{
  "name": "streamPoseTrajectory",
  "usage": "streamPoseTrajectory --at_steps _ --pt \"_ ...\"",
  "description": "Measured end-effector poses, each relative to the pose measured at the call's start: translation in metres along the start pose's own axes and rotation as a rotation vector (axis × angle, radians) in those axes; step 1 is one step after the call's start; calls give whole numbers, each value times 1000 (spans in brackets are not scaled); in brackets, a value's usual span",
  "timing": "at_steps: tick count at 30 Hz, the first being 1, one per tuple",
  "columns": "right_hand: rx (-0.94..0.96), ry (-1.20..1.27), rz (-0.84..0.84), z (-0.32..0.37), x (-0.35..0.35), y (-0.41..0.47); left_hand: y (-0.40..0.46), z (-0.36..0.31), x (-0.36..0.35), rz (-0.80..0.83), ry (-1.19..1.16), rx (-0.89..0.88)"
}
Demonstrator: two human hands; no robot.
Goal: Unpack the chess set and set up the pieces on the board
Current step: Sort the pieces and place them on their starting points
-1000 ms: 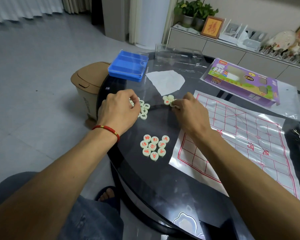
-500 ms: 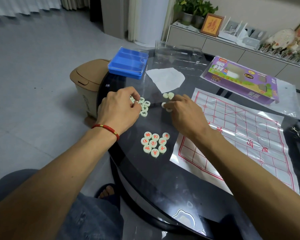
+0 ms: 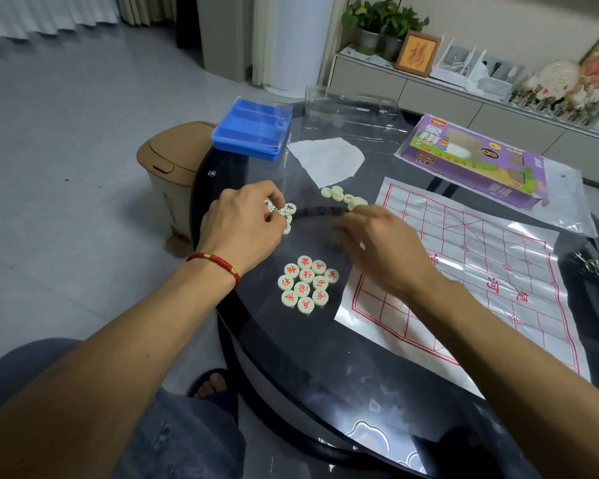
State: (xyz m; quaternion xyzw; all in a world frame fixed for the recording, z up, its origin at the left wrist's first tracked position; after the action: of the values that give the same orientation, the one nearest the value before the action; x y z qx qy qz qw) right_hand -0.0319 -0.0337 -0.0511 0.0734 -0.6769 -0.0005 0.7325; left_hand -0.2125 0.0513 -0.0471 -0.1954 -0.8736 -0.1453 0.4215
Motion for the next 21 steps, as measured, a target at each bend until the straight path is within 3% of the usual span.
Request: streamPoseTrajectory --at_steps 4,12,14,19,21 --pt "-328 -39 -23 -46 -7 28 2 0 0 -7 3 0" --pt "-322 -75 -56 -60 -11 41 4 3 3 -16 -13 -4" --pt "-341 79 -116 -62 -7 35 4 3 4 -21 -17 -6" --pt "-374 952 -70 -51 -3 17 4 -1 0 0 -10 -21" --pt "-324 1069 -32 -43 0 12 3 -2 0 3 -1 -24"
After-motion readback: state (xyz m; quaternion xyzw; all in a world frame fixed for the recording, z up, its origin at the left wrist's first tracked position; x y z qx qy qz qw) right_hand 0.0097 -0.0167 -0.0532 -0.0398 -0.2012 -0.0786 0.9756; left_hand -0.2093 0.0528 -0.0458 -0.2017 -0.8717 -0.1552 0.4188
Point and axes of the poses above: each hand's wrist, its own y-axis towards the middle knuckle, its own x-axis out of the back of the hand, z = x × y, the point moved 5 cm from there along y, towards the middle knuckle, and after that the axes turned 13 degrees about z, right-handed, at the moved point
